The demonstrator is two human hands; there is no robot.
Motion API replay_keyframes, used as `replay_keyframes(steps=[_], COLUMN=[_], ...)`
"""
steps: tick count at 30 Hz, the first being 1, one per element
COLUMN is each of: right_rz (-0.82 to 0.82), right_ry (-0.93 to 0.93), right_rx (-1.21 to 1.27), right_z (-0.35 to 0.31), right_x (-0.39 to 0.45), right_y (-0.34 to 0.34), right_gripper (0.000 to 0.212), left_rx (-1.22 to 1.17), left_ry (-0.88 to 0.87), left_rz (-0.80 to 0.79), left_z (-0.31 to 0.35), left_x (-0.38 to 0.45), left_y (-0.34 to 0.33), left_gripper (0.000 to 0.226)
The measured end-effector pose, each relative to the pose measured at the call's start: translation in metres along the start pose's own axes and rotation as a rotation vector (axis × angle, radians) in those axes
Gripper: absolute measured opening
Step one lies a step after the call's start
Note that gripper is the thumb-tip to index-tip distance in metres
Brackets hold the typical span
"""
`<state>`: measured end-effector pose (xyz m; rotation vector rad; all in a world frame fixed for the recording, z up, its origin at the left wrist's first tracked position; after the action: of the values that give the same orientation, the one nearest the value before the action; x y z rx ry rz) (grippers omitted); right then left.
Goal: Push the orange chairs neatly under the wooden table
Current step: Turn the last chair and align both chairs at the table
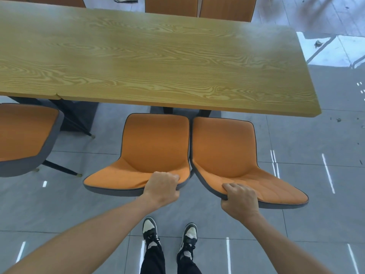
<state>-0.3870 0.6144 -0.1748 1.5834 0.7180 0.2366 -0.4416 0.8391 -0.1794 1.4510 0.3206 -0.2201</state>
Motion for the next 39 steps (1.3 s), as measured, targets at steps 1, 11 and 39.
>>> replay_keyframes(steps=[1, 11, 39], right_rz=[0.001, -0.016, -0.359], right_ry=[-0.001, -0.023, -0.032], right_rx=[-0.002, 0.0, 0.241], right_z=[0.0, -0.002, -0.002], right_x=[0.002, -0.006, 0.007], right_y=[0.001, -0.001, 0.001], right_gripper=[0.021, 0.022, 0.08], left_rx=[-0.003, -0.04, -0.338], left_ry=[0.003, 0.075, 0.29], left_rz=[0.005, 0.048, -0.365], left_z=[0.0, 0.001, -0.017], left_x=[0.001, -0.004, 0.001], left_y=[0.001, 0.001, -0.001], left_gripper=[0.017, 0.013, 0.074])
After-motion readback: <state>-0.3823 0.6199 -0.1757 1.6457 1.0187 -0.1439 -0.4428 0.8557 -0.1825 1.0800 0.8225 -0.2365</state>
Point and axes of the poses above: each hand's wrist, its own x-axis towards the middle knuckle, its own y-axis out of the back of the hand, z = x × y, the point moved 7 cm from there along x, towards the middle knuckle, and after that the axes turned 7 degrees about y, right-handed, at the moved point
